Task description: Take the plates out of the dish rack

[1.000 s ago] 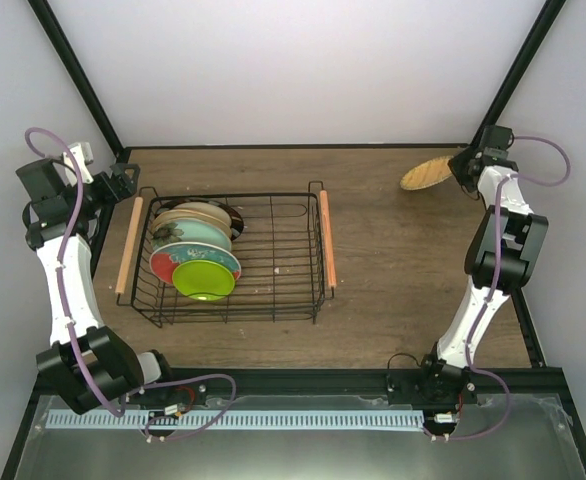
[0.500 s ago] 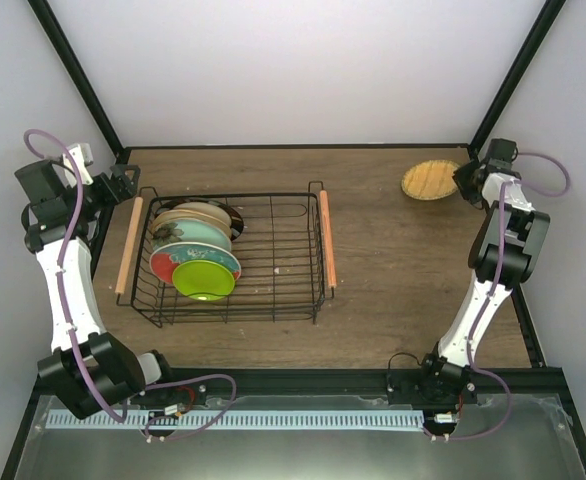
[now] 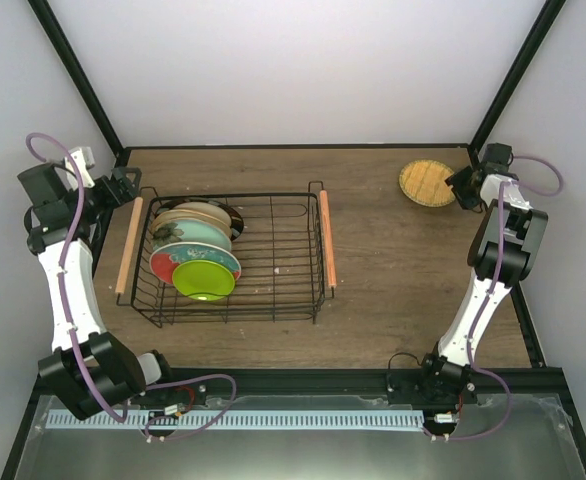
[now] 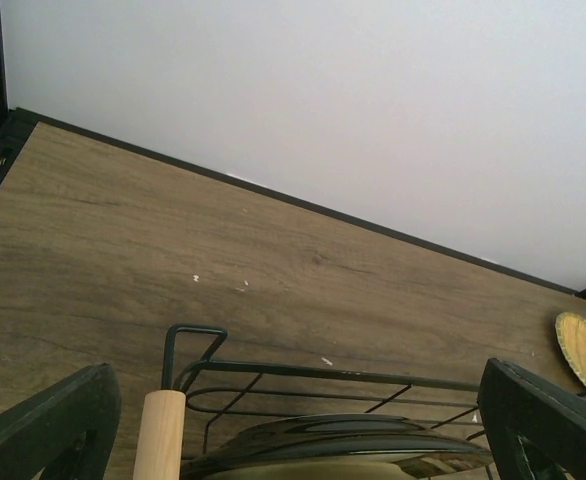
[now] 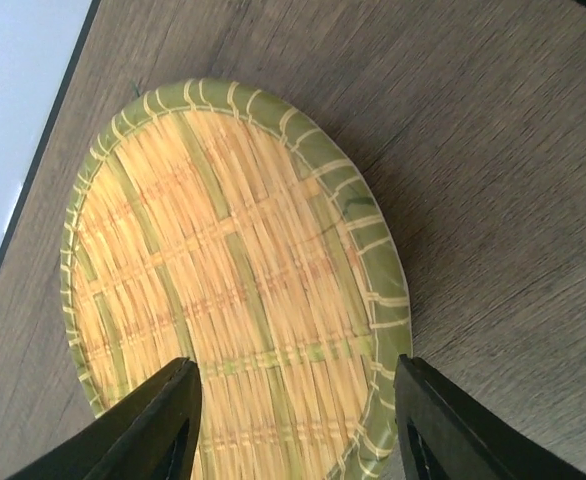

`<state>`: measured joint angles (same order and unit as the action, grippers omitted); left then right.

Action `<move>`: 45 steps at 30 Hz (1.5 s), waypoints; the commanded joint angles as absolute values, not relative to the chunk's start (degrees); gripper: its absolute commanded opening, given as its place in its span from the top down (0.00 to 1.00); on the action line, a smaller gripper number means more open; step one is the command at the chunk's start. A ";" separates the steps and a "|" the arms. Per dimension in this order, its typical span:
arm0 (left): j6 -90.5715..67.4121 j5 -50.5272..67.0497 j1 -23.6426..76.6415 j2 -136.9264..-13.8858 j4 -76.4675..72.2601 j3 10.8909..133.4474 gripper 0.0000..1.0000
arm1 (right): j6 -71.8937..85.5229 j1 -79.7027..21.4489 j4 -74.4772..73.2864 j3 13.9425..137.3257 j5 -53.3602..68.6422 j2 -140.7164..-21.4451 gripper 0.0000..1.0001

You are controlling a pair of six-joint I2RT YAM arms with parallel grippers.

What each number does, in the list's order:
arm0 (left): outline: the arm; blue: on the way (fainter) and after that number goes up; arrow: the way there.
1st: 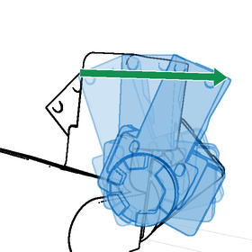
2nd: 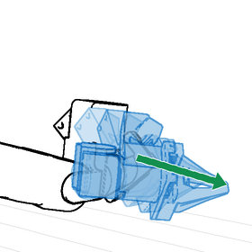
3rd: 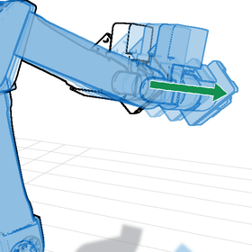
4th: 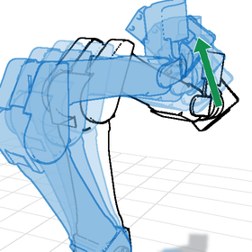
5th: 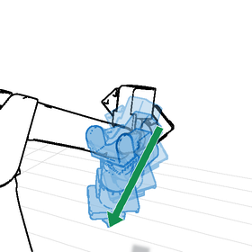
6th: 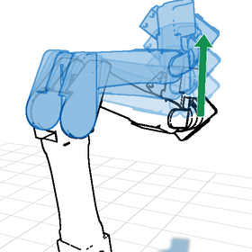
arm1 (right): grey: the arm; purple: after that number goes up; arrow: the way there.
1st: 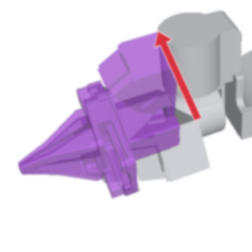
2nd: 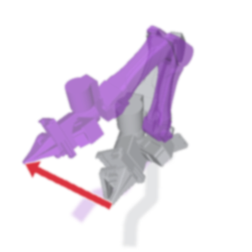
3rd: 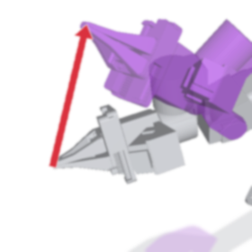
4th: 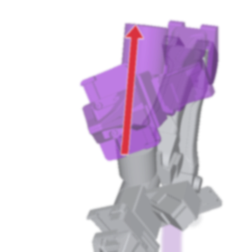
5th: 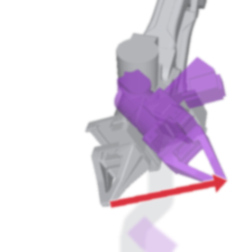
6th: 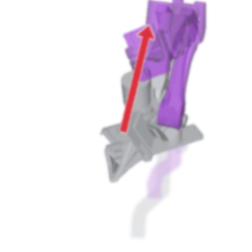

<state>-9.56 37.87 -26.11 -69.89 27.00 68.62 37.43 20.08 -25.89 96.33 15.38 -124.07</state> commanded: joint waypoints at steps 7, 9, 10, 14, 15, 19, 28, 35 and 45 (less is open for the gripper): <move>-9.72 38.37 -26.05 -67.96 26.08 67.71 0.00 | 27.58 17.87 -22.85 95.05 23.85 -109.14 0.42; -9.24 38.17 -26.00 -68.15 26.30 67.93 0.00 | 23.97 16.31 -19.72 93.34 26.77 -104.72 0.40; -8.88 38.17 -25.98 -68.26 26.47 68.15 0.00 | 22.45 15.23 -17.98 92.58 29.01 -102.56 0.40; -7.70 37.97 -25.80 -69.19 27.25 69.50 0.00 | 12.82 6.54 -15.42 92.40 34.26 -95.23 0.40; -7.65 37.97 -25.79 -69.39 27.32 69.87 0.00 | 9.73 2.54 -15.57 92.53 33.58 -93.61 0.40; -7.58 38.19 -25.56 -69.95 27.33 70.45 0.00 | -2.72 -16.79 -16.17 92.87 26.72 -88.27 0.39; -6.46 38.91 -25.43 -69.46 27.42 69.94 0.00 | -15.68 -48.40 -18.14 90.07 14.53 -91.62 0.46; -5.74 39.54 -25.47 -68.78 27.69 69.07 0.00 | -18.80 -58.16 -18.05 92.39 14.47 -99.22 0.63; -5.63 40.42 -25.38 -68.66 27.35 67.67 0.00 | -20.89 -62.34 -17.45 94.61 13.99 -107.32 0.73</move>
